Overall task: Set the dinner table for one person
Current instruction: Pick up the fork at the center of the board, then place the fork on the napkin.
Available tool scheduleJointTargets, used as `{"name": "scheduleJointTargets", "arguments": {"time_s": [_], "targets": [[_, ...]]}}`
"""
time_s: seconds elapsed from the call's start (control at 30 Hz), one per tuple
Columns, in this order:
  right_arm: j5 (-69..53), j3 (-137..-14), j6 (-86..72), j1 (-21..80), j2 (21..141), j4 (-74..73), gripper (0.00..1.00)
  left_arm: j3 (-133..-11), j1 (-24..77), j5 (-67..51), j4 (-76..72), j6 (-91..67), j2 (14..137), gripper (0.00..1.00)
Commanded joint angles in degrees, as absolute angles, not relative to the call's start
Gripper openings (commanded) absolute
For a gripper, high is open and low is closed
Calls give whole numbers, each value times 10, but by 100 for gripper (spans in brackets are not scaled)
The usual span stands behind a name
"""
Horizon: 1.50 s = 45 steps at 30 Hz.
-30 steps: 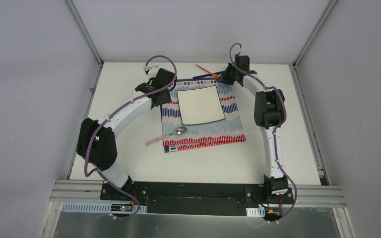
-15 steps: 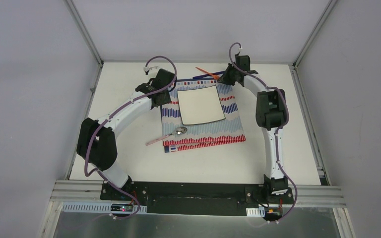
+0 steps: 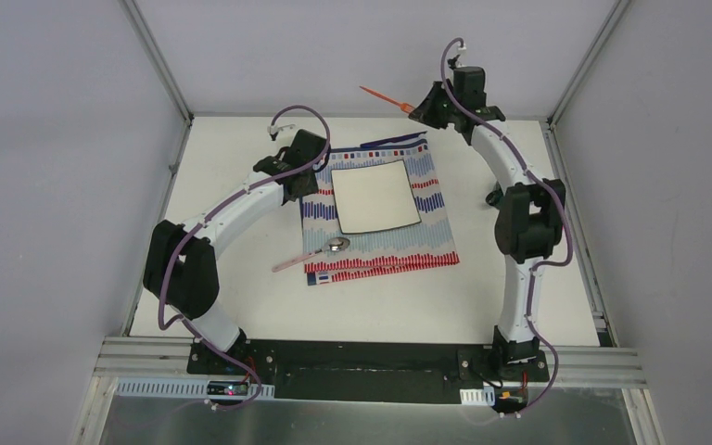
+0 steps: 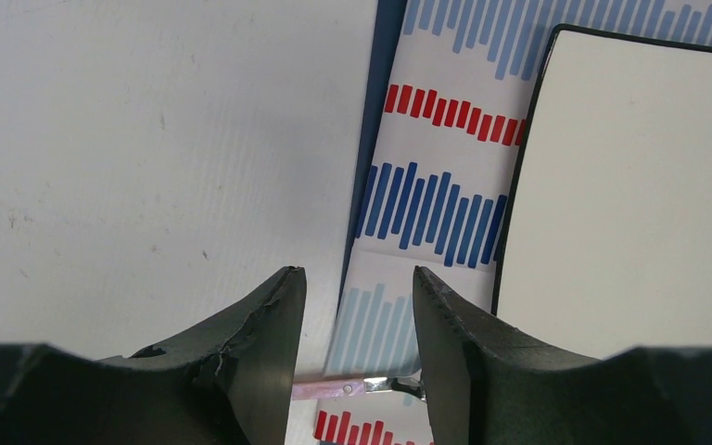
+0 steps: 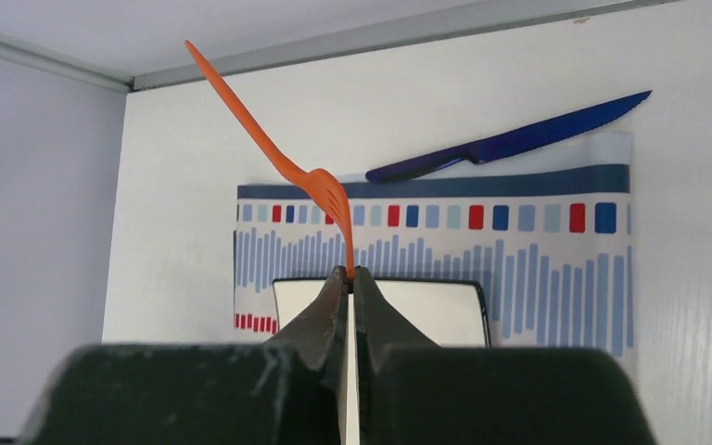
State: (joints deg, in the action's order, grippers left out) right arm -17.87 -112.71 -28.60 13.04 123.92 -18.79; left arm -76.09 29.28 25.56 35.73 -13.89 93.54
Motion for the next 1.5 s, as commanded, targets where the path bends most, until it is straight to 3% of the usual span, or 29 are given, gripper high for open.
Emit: {"name": "scheduleJointTargets", "arguments": {"time_s": [0.0,0.37,0.67,1.03,1.47], "targets": [[-186,-1142,-245,156,1173,-271,0,-759,294,285,342,-130,911,47],[-128,-1187,-135,221,1090,-573,0,-793,294,269,382,-161,855,47],[-127,-1135,-94,273,1024,-688,0,-810,294,246,388,-162,833,48],[-96,-982,-108,380,1014,-651,0,-777,294,247,387,-167,810,48],[-95,-1036,-88,425,1131,-651,0,-751,294,264,382,-170,814,48]]}}
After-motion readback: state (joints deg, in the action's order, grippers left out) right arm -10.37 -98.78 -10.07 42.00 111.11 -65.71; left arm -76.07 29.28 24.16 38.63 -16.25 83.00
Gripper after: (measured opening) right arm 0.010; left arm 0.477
